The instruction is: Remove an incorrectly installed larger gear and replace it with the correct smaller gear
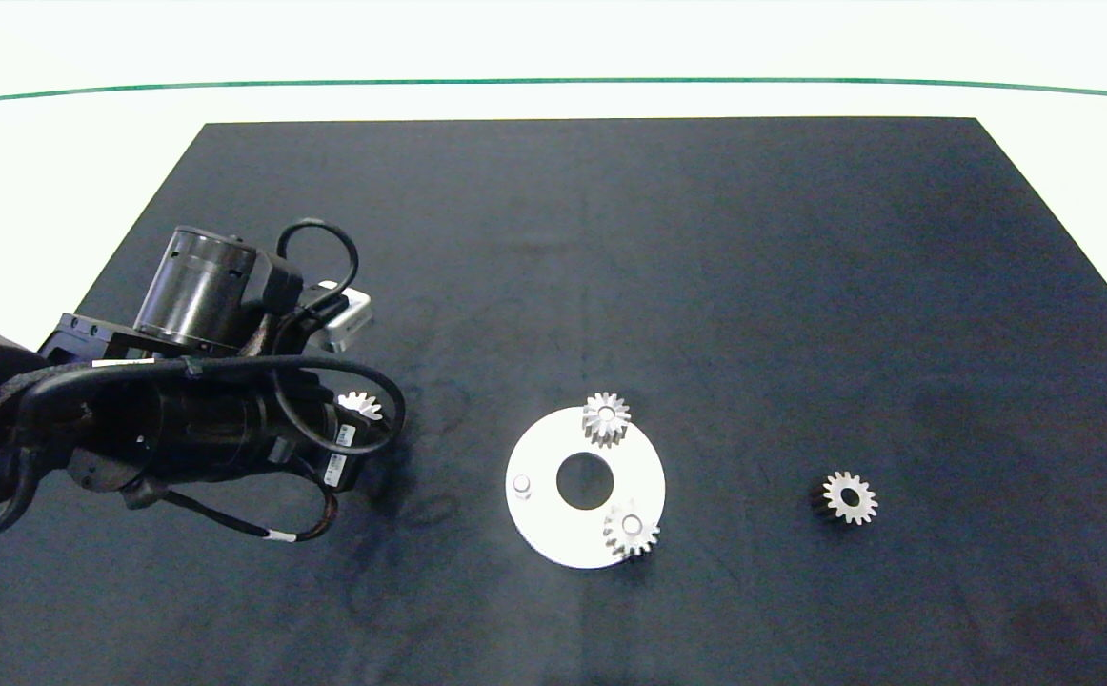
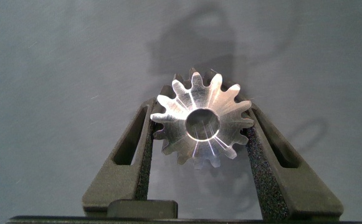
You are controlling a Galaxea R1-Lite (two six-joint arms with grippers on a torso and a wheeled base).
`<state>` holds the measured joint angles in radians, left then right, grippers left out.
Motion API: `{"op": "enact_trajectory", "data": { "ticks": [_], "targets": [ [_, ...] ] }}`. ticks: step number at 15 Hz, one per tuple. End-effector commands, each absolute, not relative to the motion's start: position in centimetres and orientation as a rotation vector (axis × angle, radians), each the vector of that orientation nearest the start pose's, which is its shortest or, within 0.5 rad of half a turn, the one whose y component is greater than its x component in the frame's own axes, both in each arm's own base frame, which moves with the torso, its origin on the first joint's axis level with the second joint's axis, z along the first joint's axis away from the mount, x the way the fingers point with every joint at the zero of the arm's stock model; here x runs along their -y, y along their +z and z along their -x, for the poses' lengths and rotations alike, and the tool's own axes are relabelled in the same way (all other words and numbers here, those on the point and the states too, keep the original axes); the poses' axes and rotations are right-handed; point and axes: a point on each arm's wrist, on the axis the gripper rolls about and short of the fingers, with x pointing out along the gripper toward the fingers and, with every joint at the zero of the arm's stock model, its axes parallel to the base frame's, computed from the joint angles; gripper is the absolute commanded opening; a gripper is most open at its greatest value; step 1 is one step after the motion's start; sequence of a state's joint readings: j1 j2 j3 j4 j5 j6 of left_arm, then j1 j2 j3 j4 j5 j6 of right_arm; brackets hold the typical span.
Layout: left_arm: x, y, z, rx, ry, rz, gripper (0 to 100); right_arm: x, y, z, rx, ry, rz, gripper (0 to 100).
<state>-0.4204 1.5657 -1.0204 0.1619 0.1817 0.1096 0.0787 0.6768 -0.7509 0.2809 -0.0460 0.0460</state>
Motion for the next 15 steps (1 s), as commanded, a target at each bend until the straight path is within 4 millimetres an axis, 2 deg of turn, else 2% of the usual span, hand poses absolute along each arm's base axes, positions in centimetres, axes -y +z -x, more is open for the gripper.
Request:
{"op": "enact_trajectory", "data": {
  "ticks": [1, 7, 11, 12, 15],
  "targets": [
    [9.5, 20.5, -24.8, -0.677, -0.237, -0.312, 28, -0.2, 25.5, -3.5, -0.212, 0.024, -0.033, 100],
    [8.7, 19.5, -25.5, -0.706, -0.222, -0.296, 28, -0.2, 25.3, -3.6, -0.217, 0.024, -0.033, 100],
    [8.4, 19.6, -25.5, -0.699, -0.223, -0.3, 28, -0.1, 25.3, -3.6, -0.218, 0.016, -0.033, 100],
    [8.4, 19.6, -25.4, -0.698, -0.235, -0.298, 100, -0.1, 25.3, -3.6, -0.216, 0.016, -0.034, 100],
    [8.4, 19.8, -25.3, -0.692, -0.238, -0.293, 100, -0.1, 25.3, -3.5, -0.215, 0.017, -0.032, 100]
  ]
}}
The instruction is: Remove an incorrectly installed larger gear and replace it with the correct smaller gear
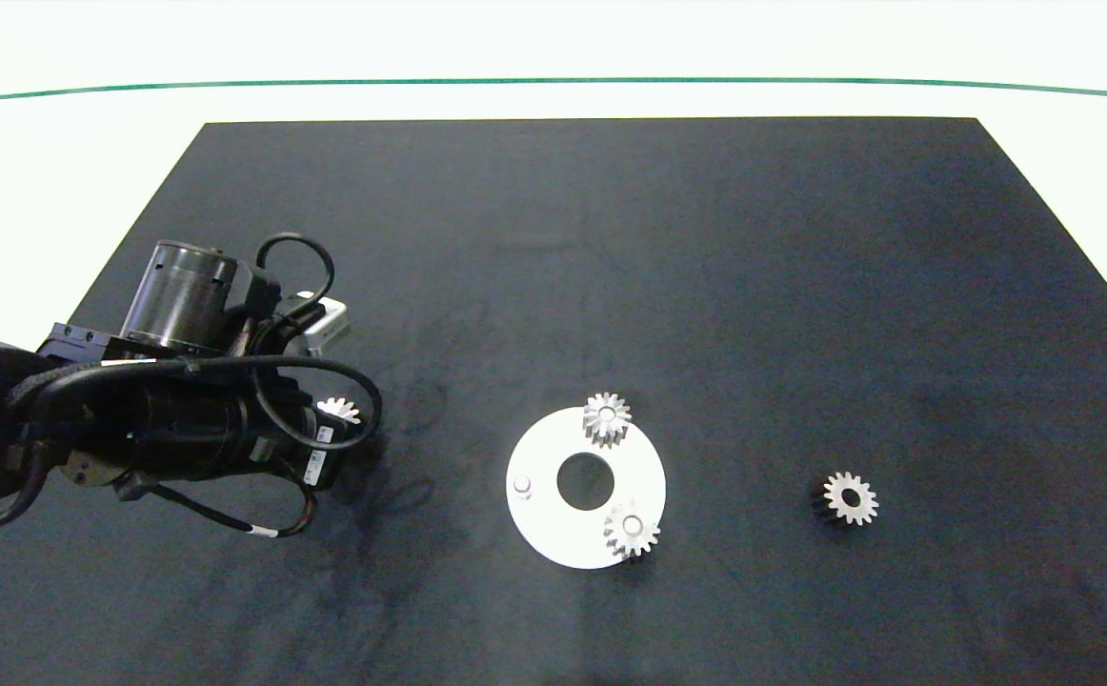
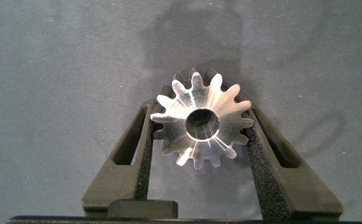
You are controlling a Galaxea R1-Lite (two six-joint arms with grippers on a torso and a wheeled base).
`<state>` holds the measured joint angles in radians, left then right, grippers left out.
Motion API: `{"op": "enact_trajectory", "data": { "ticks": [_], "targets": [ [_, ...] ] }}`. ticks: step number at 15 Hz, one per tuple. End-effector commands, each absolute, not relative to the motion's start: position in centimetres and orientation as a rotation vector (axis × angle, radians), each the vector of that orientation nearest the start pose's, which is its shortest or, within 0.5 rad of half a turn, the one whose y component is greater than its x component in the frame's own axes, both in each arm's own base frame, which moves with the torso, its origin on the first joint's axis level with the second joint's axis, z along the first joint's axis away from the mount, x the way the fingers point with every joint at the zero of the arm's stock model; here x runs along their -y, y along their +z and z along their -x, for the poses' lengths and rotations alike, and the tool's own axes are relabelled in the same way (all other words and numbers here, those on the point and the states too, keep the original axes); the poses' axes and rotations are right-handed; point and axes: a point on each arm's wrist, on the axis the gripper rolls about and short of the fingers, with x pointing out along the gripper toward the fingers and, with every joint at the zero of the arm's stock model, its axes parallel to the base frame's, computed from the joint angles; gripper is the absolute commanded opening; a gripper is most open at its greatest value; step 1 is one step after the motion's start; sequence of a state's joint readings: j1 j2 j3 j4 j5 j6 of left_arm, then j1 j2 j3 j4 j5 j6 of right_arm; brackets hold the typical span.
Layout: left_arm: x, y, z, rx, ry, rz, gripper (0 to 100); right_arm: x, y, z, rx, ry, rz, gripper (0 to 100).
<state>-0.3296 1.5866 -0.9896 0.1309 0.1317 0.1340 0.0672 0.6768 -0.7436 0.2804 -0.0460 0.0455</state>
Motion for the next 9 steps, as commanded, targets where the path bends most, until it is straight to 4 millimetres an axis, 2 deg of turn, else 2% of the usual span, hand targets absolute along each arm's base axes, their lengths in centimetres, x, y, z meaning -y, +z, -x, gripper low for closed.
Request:
{"op": "enact_trajectory", "data": {
  "ticks": [1, 4, 9],
  "targets": [
    [8.3, 20.0, -25.1, -0.686, -0.238, -0.291, 100, -0.1, 25.3, -3.6, -0.216, 0.016, -0.034, 100],
    [7.6, 22.0, -23.3, -0.612, -0.236, -0.269, 100, -0.2, 25.2, -3.8, -0.229, 0.017, -0.028, 100],
    [5.0, 24.4, -19.5, -0.501, -0.185, -0.224, 100, -0.5, 23.9, -6.4, -0.393, 0.062, 0.031, 100]
  ]
}}
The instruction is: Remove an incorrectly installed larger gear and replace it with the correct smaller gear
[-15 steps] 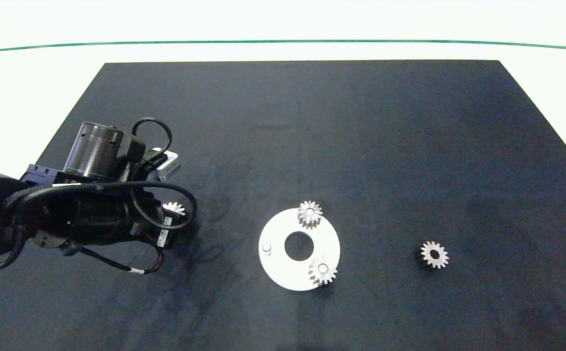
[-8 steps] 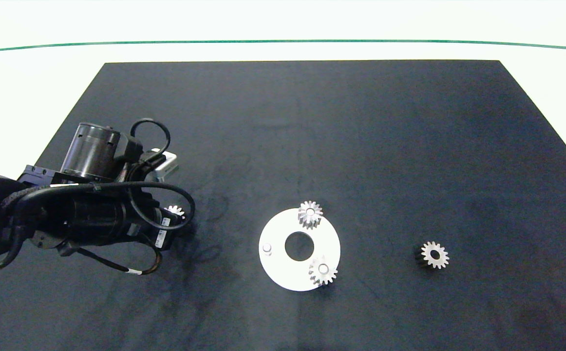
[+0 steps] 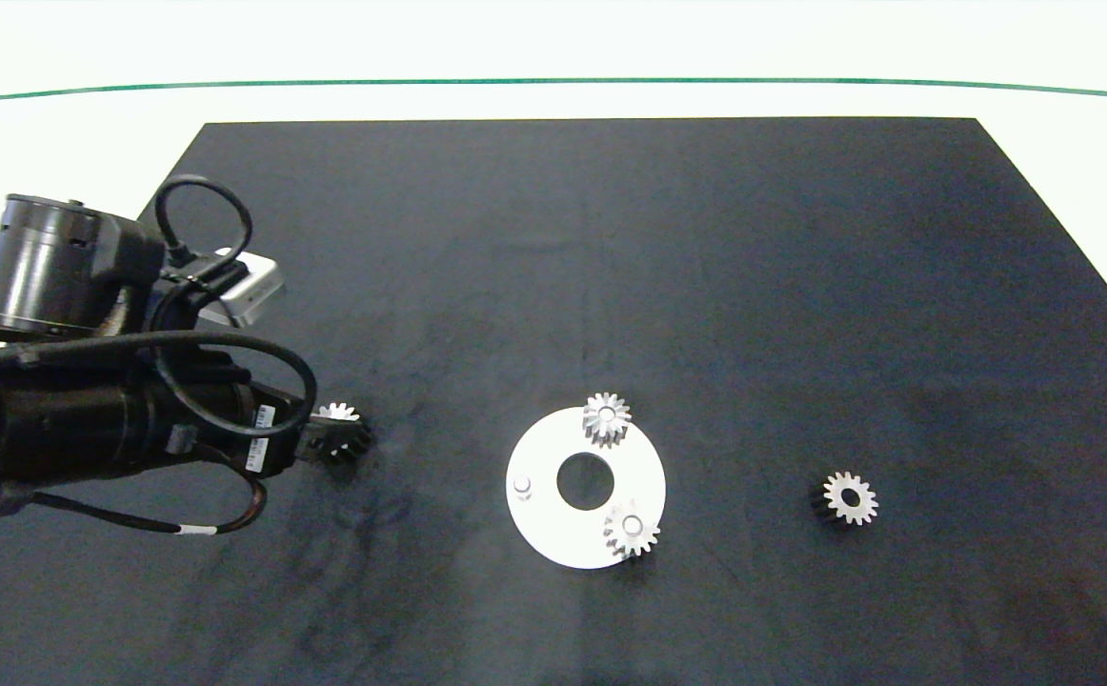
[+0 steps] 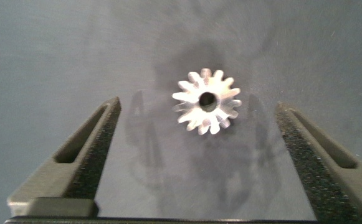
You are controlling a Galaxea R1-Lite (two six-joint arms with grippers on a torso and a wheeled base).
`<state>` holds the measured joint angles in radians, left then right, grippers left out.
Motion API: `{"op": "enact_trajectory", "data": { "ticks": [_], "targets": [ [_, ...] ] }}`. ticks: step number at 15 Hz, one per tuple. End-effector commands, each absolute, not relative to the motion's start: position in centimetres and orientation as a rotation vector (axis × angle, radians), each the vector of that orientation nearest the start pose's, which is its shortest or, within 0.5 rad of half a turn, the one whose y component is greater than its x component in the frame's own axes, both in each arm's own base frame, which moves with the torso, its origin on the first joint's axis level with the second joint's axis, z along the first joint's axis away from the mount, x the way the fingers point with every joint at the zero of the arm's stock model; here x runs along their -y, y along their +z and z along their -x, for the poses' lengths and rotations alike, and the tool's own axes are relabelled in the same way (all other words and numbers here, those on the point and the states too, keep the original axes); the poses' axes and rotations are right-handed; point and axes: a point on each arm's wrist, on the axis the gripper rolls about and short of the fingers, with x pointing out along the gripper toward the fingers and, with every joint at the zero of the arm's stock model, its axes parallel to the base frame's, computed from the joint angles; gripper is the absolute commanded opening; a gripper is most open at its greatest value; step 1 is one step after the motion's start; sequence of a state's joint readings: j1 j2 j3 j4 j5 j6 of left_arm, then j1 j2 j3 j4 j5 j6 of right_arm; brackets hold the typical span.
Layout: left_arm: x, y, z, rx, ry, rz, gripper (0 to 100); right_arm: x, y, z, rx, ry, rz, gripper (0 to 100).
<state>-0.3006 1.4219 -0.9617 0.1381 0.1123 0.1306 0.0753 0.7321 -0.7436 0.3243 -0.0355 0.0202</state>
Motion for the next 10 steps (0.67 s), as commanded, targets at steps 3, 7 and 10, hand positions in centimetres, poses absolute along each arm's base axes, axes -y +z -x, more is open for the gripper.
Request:
{"op": "enact_trajectory", "data": {
  "ticks": [3, 7, 10],
  "targets": [
    [3.6, 25.7, -17.4, -0.433, -0.137, -0.2, 100, -0.7, 23.7, -8.2, -0.449, 0.093, 0.104, 100],
    [2.8, 27.3, -13.5, -0.312, -0.123, -0.134, 100, -1.2, 23.1, -10.9, -0.536, 0.158, 0.172, 100],
    [1.9, 27.7, -10.5, -0.241, -0.098, -0.104, 100, -2.2, 22.5, -13.4, -0.557, 0.223, 0.208, 100]
  ]
}}
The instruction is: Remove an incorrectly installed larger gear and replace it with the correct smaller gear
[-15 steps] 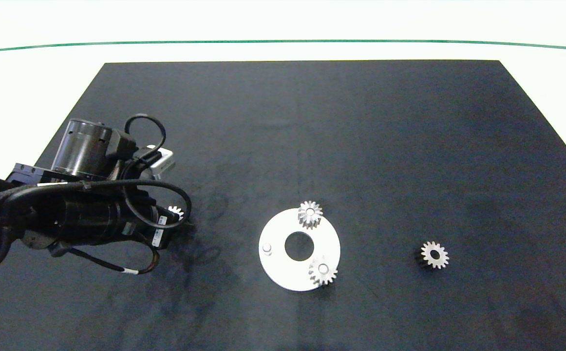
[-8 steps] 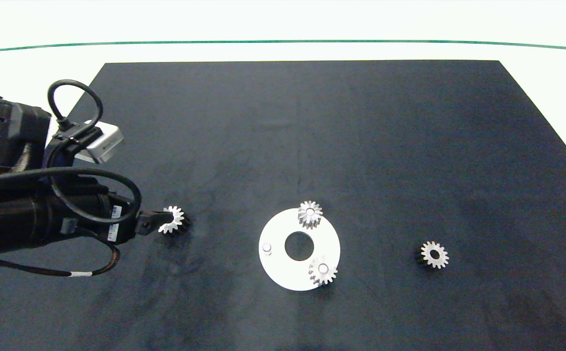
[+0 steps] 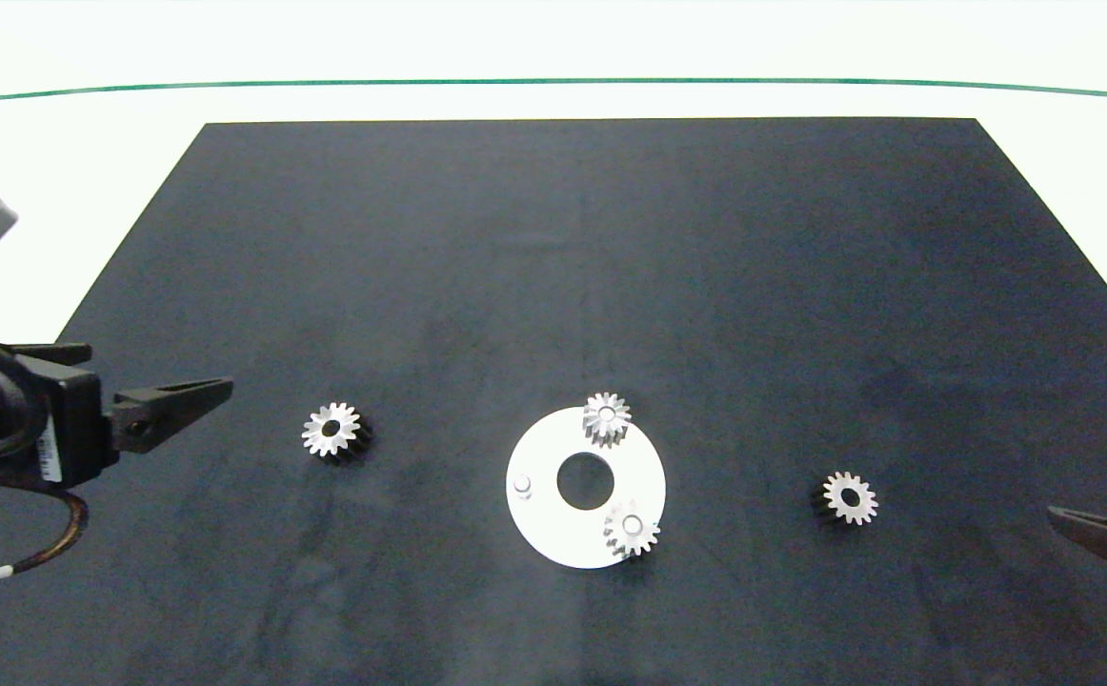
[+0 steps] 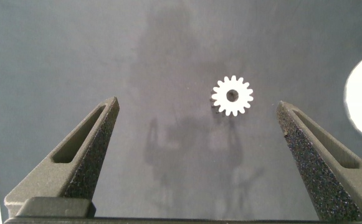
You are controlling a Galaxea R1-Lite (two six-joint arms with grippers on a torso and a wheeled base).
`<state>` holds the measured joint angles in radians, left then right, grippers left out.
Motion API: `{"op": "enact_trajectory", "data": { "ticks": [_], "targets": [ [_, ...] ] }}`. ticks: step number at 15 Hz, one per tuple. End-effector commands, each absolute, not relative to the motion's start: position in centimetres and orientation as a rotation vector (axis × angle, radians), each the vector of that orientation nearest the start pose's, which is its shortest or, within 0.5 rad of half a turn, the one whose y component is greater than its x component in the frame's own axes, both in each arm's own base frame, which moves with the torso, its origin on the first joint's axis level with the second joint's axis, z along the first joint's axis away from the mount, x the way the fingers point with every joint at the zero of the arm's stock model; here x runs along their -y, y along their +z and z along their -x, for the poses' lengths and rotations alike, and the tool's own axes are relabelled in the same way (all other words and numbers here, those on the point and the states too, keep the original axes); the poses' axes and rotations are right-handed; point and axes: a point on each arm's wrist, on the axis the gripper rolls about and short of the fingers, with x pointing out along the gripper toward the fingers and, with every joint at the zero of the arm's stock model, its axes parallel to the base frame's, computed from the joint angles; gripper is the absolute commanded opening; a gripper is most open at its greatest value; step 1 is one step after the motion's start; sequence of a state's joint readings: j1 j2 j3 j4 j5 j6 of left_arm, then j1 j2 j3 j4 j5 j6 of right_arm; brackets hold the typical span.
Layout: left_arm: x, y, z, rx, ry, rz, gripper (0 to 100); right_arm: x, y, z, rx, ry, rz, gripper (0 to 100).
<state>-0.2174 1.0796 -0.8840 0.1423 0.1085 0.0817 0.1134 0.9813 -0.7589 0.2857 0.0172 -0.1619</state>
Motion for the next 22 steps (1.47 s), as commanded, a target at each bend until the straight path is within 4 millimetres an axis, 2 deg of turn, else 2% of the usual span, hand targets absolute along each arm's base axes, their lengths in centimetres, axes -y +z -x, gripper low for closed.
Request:
{"op": "enact_trajectory", "data": {
  "ticks": [1, 4, 9, 17, 22],
  "targets": [
    [1.6, 27.7, -9.5, -0.234, -0.093, -0.099, 100, -2.7, 22.3, -14.3, -0.556, 0.242, 0.219, 100],
    [1.3, 27.6, -7.6, -0.232, -0.09, -0.073, 100, -4.5, 21.4, -15.8, -0.584, 0.314, 0.266, 100],
    [1.0, 27.5, -6.1, -0.22, -0.091, -0.07, 100, -6.8, 20.6, -16.1, -0.606, 0.397, 0.328, 100],
    [0.8, 27.7, -5.4, -0.196, -0.089, -0.064, 100, -8.7, 17.6, -20.2, -0.659, 0.337, 0.372, 100],
    [0.8, 27.7, -5.2, -0.19, -0.089, -0.063, 100, -9.6, 16.4, -21.3, -0.677, 0.335, 0.393, 100]
  ]
}}
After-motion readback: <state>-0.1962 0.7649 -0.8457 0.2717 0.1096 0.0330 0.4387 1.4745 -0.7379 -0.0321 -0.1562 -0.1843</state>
